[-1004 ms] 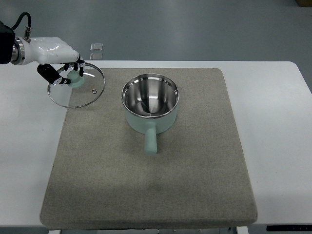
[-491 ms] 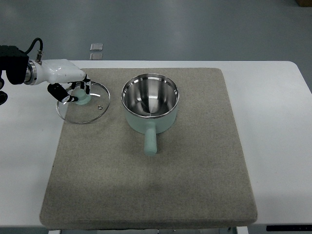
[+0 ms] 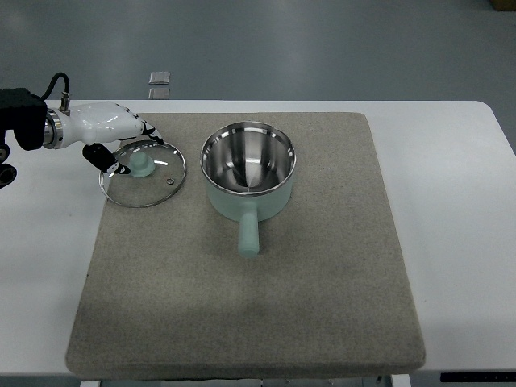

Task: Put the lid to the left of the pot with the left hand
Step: 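Lower the lid onto the mat beside the pot, nearer the left hand, then open the left hand and release the lid knob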

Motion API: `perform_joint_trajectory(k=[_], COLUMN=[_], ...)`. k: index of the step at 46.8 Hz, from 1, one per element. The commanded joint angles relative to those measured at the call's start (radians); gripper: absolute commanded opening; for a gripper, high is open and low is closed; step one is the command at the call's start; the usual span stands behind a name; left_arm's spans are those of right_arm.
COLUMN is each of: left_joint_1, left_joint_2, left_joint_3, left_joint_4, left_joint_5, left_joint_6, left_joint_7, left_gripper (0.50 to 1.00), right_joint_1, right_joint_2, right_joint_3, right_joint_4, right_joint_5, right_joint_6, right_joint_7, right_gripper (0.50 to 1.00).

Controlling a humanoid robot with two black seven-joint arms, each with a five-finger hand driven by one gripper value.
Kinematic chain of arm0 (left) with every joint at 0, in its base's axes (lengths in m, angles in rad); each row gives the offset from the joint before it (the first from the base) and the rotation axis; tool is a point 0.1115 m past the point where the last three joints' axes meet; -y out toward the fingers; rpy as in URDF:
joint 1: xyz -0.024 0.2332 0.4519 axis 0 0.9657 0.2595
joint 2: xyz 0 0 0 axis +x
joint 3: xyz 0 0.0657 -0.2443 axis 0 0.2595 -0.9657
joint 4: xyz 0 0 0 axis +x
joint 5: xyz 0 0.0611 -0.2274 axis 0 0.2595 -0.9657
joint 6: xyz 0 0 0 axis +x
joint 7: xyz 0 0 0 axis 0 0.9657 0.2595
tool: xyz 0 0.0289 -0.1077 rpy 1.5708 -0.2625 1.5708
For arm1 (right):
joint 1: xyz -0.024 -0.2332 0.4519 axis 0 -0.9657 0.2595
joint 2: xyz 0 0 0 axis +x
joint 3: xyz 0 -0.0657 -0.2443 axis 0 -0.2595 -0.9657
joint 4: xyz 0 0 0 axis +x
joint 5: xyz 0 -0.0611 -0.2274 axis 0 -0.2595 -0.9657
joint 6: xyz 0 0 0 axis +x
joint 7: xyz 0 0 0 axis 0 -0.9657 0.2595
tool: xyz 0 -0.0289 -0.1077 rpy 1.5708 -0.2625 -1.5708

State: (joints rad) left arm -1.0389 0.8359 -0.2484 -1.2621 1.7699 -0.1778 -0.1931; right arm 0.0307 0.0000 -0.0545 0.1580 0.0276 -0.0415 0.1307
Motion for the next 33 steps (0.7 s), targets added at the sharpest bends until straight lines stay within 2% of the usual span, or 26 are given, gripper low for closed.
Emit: perform_joint_trajectory(k=[1,6,18,33], left_joint_1=[-0.001,-0.007,-0.009,0.006], left_joint_2=[-0.003,-0.001,0.006,-0.015], left_joint_3=[0.000,0.000,0.000,-0.025], left_joint_4=[0.003,0.012,0.058,0.109], left_joint_5=[-0.059,-0.235,-0.841,-1.271], left_joint_6=[0.000,0.000,-0.014,-0.014], left_joint_7=[0.000,0.000,0.000,0.000], left_gripper=[0.992,0.992,0.992,0.992], right_joint_1=[0.000,0.000,0.000,0.000], right_joint_2=[0.000,0.000,0.000,0.000], right_joint_3=[-0.001,-0.001,-0.001,-0.001], right_joint_4=[0.000,0.000,0.000,0.000], right_joint_5=[0.000,0.000,0.002,0.000], right_joint_6=[0.000,0.000,0.000,0.000], right_joint_7=[0.000,0.000,0.000,0.000], right_gripper=[0.924,0.924,0.924,0.924])
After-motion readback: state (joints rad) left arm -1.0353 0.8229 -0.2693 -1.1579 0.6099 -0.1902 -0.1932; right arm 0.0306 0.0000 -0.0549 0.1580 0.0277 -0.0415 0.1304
